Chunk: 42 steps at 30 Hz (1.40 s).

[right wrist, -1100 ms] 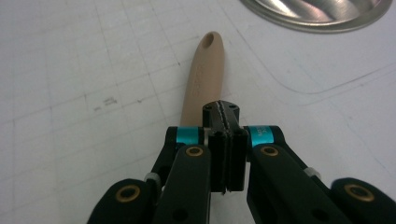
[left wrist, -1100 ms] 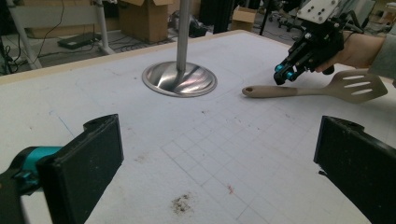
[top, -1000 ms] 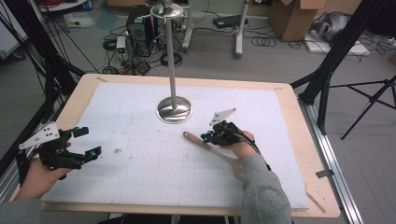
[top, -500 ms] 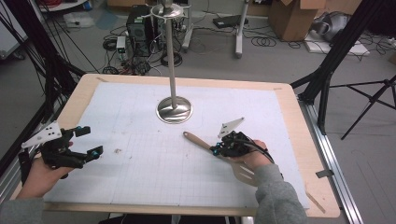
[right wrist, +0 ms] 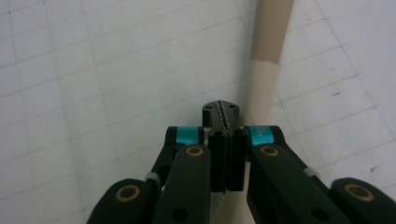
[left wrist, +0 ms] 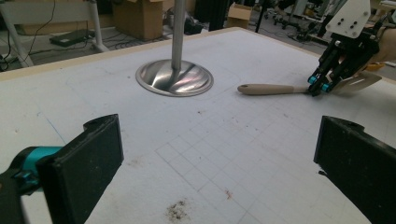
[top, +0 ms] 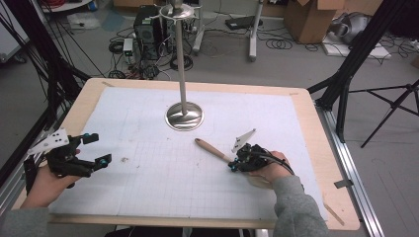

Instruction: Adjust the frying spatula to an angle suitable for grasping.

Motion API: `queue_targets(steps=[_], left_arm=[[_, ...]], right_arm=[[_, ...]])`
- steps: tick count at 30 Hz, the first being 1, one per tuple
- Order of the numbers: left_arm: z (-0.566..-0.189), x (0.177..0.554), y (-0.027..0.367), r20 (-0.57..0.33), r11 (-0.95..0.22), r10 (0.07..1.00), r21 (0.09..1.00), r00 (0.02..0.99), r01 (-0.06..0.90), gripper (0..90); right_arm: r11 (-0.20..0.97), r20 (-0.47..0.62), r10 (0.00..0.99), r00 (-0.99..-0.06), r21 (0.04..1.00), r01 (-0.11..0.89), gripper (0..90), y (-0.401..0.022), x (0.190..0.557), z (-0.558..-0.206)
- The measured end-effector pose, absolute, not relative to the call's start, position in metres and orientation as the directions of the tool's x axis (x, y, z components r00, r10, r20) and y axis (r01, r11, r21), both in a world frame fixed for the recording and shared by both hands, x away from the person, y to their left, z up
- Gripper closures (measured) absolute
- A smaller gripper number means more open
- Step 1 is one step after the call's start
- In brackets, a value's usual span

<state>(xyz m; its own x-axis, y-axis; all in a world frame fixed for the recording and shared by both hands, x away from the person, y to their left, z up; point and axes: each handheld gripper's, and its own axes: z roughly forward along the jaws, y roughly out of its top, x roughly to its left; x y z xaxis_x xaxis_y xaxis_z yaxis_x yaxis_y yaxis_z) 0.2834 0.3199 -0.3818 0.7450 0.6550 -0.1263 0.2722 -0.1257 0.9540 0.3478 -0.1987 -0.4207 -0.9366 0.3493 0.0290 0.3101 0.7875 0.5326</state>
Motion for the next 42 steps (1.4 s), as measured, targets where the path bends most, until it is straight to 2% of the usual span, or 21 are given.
queue_targets(steps=[14, 20, 24, 27, 37, 42], left_arm=[[-0.383, 0.283, 0.320, -0.127, -0.127, 0.657, 0.953, 0.743, 0.275, 1.8], [-0.383, 0.283, 0.320, -0.125, -0.130, 0.656, 0.953, 0.744, 0.275, 1.8], [-0.383, 0.284, 0.319, -0.125, -0.132, 0.658, 0.951, 0.742, 0.278, 1.8], [-0.383, 0.283, 0.319, -0.127, -0.130, 0.658, 0.952, 0.743, 0.278, 1.8], [-0.384, 0.283, 0.327, -0.137, -0.114, 0.667, 0.953, 0.733, 0.282, 1.8], [-0.383, 0.282, 0.328, -0.139, -0.107, 0.670, 0.954, 0.729, 0.279, 1.8]], right_arm=[[0.806, 0.023, 0.354, -0.935, 0.500, 0.317, 90.0, -0.215, 0.348, -0.418], [0.795, 0.016, 0.347, -0.938, 0.526, 0.303, 90.0, -0.215, 0.348, -0.417], [0.713, 0.010, 0.388, -0.922, 0.630, 0.307, 90.0, -0.211, 0.351, -0.405], [0.697, -0.024, 0.445, -0.895, 0.637, 0.329, 90.0, -0.200, 0.362, -0.403], [0.691, -0.065, 0.538, -0.840, 0.604, 0.396, 90.0, -0.176, 0.386, -0.417], [0.705, -0.056, 0.526, -0.848, 0.587, 0.398, 90.0, -0.171, 0.387, -0.420]])
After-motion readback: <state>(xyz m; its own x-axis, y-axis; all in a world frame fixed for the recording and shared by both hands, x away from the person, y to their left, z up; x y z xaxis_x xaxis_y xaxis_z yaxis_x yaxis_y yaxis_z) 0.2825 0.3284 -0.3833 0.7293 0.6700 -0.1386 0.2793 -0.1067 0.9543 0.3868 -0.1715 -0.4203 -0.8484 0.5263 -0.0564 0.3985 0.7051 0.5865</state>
